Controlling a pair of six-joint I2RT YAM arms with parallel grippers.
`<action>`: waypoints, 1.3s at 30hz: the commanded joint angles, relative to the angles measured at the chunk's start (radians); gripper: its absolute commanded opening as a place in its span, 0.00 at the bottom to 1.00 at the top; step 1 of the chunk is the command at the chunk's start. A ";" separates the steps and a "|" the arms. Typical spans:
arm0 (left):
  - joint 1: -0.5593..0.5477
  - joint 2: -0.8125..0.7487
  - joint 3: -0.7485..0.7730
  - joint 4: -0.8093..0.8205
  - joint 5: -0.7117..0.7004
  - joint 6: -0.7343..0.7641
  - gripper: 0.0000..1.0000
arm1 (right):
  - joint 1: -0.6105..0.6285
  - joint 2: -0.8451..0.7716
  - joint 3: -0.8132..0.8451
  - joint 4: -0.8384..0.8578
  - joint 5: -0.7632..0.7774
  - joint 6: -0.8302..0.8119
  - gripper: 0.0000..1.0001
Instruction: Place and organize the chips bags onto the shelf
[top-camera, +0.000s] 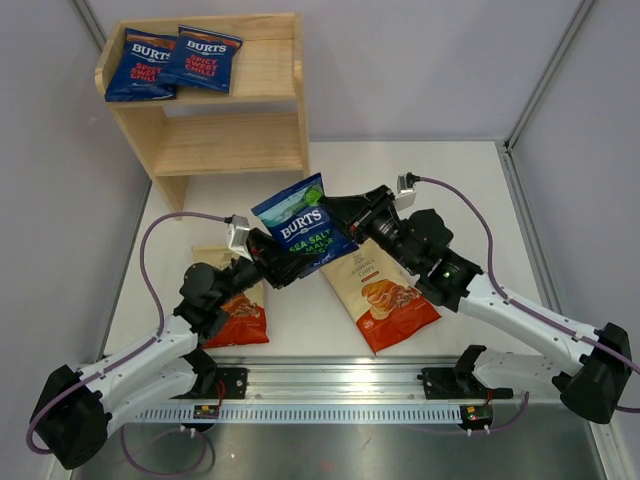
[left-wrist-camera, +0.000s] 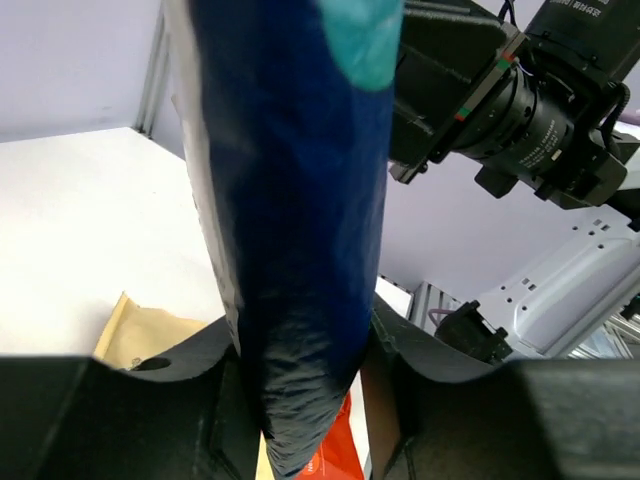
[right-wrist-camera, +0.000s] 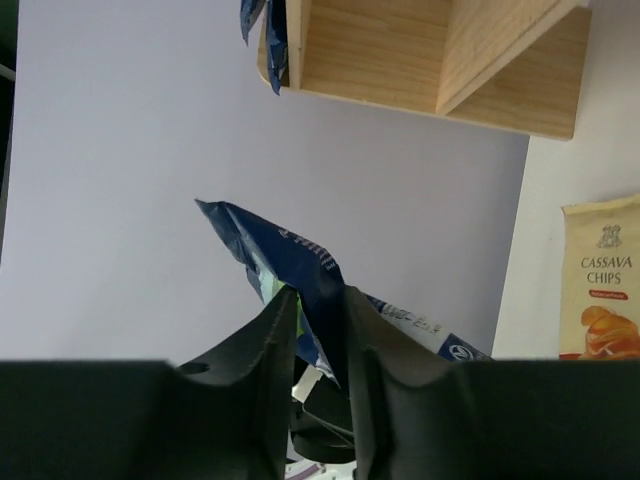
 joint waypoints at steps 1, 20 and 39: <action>-0.004 -0.024 0.077 0.050 0.068 -0.015 0.35 | 0.006 -0.086 0.003 -0.026 0.077 -0.079 0.35; 0.009 0.253 0.437 -0.015 0.561 -0.427 0.26 | -0.267 -0.213 0.339 -0.525 -0.834 -0.942 0.88; -0.005 0.292 0.454 0.014 0.714 -0.436 0.26 | -0.267 -0.110 0.475 -0.747 -0.740 -1.035 0.72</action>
